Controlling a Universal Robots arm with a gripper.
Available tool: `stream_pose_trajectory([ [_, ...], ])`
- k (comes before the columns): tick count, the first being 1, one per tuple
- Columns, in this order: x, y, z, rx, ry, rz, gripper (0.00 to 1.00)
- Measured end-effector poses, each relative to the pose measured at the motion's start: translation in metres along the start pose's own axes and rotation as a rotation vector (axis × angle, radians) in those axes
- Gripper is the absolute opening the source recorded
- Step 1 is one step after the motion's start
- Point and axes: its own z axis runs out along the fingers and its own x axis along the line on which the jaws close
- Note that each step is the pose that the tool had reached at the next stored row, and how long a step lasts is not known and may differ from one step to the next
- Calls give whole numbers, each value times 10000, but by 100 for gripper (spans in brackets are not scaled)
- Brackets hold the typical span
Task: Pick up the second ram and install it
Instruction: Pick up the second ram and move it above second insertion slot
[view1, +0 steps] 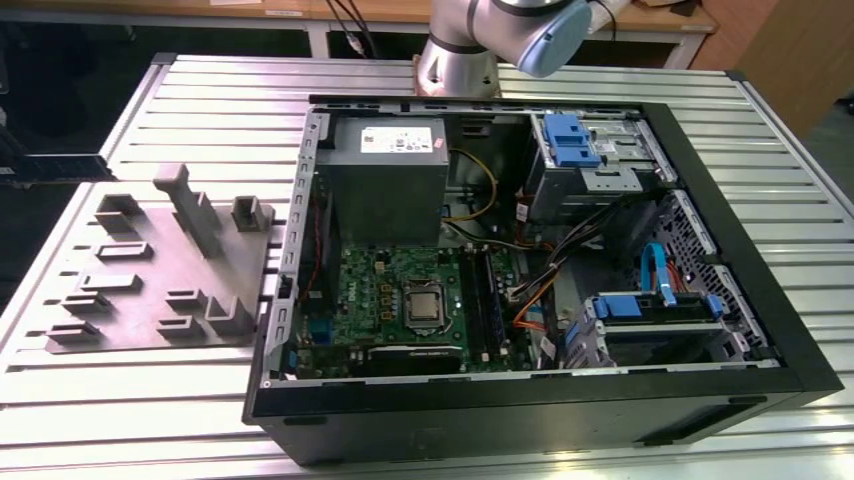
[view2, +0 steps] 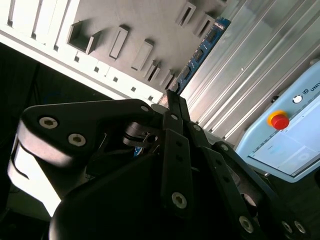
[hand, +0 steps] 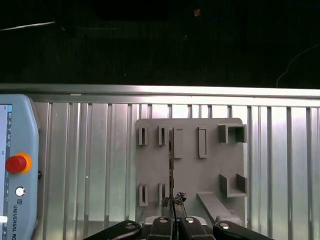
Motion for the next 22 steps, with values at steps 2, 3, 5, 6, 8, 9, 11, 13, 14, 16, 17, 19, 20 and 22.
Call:
stream_pose_trajectory([
  [2, 0, -42, -2, -1, 0, -1, 11],
  [3, 1, -69, -3, -1, 1, 0, 11],
  [5, 0, -127, -5, 0, -1, 0, 11],
  [6, 1, -159, -7, 0, 0, 0, 11],
  [8, 1, -229, -10, -1, 1, 0, 11],
  [9, 1, -264, -11, 0, 0, 0, 11],
  [11, 2, -339, -14, 0, -1, -1, 11],
  [13, 2, -416, -18, 0, 0, 0, 11],
  [14, 2, -453, -19, 1, -1, 0, 11],
  [16, 2, -535, -22, 0, 0, 0, 11],
  [17, 3, -578, -25, -2, 1, 0, 11],
  [19, 3, -668, -28, 0, 0, 0, 11],
  [20, 3, -712, -29, 0, -1, 0, 11],
  [22, 3, -807, -32, -2, 0, 0, 11],
])
